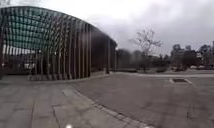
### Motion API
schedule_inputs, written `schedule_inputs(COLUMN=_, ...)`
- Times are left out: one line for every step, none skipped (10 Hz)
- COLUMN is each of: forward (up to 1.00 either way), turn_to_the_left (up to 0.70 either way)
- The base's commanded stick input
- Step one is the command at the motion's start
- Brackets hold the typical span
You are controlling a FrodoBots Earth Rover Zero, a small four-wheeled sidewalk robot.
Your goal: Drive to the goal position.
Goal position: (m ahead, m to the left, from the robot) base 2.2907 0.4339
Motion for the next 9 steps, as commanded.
schedule_inputs(forward=0.7, turn_to_the_left=0.0)
schedule_inputs(forward=0.7, turn_to_the_left=0.0)
schedule_inputs(forward=0.7, turn_to_the_left=0.0)
schedule_inputs(forward=0.7, turn_to_the_left=0.0)
schedule_inputs(forward=0.7, turn_to_the_left=-0.16)
schedule_inputs(forward=0.7, turn_to_the_left=-0.35)
schedule_inputs(forward=0.7, turn_to_the_left=-0.23)
schedule_inputs(forward=0.7, turn_to_the_left=-0.07)
schedule_inputs(forward=0.7, turn_to_the_left=0.0)
